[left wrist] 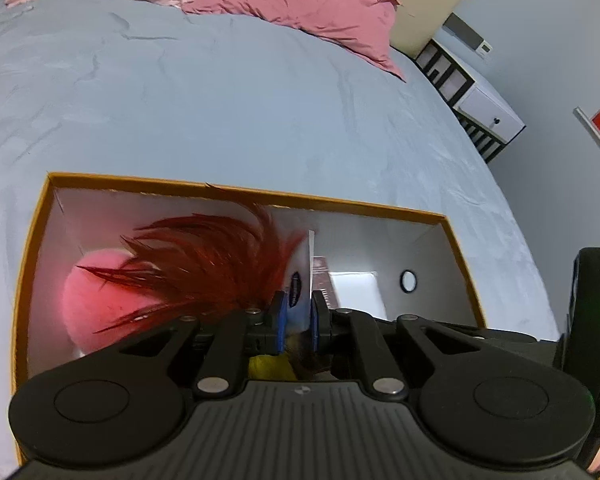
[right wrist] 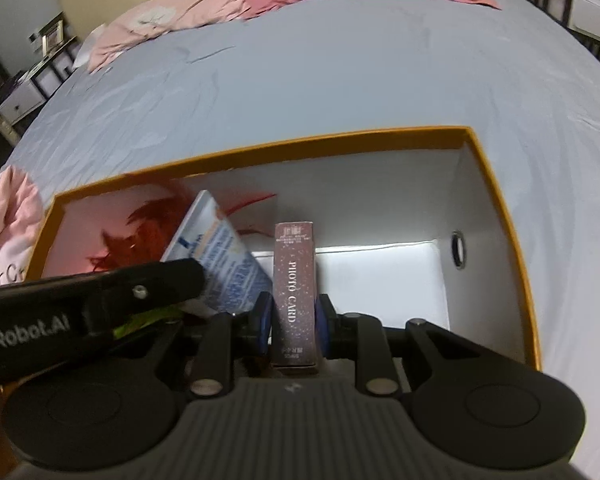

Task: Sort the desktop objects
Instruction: 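Lower the tube and PHOTO CARD box into the box and open both grippers, then raise both open grippers out of the box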

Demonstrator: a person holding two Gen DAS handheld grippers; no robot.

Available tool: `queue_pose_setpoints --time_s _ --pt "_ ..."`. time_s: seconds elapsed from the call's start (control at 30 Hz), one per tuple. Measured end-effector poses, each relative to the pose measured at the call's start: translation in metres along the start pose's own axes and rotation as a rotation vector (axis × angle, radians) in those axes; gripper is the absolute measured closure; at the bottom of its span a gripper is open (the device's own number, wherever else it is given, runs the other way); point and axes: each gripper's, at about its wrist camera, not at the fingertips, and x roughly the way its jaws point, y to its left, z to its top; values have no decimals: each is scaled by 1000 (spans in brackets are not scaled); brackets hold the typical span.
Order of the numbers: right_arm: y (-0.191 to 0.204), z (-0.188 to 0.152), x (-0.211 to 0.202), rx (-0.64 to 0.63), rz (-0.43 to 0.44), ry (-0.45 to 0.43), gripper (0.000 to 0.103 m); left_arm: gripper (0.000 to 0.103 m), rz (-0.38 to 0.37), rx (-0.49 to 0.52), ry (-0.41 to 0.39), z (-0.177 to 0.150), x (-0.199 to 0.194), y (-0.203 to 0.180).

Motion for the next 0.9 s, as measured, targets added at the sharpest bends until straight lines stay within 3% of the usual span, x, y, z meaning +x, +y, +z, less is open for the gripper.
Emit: queue_pose_setpoints --time_s 0.13,0.27,0.47,0.63,0.73,0.9 --pt "-1 0 -11 -28 4 -10 77 83 -13 -3 -4 0 -5 2" --pt "-5 4 -22 -66 -14 2 77 83 -18 -10 -22 1 -12 3" --pt "-20 0 -41 -81 -33 118 79 82 -42 8 -72 -2 -39 -1" --pt "-4 -11 -46 -281 -87 194 78 82 -55 52 -111 -12 -65 -7" --pt "4 -14 -59 -352 -94 159 79 82 -50 107 -99 -24 -79 -8" --pt "12 -36 -108 -348 18 13 75 82 14 157 -82 -47 -100 -7"
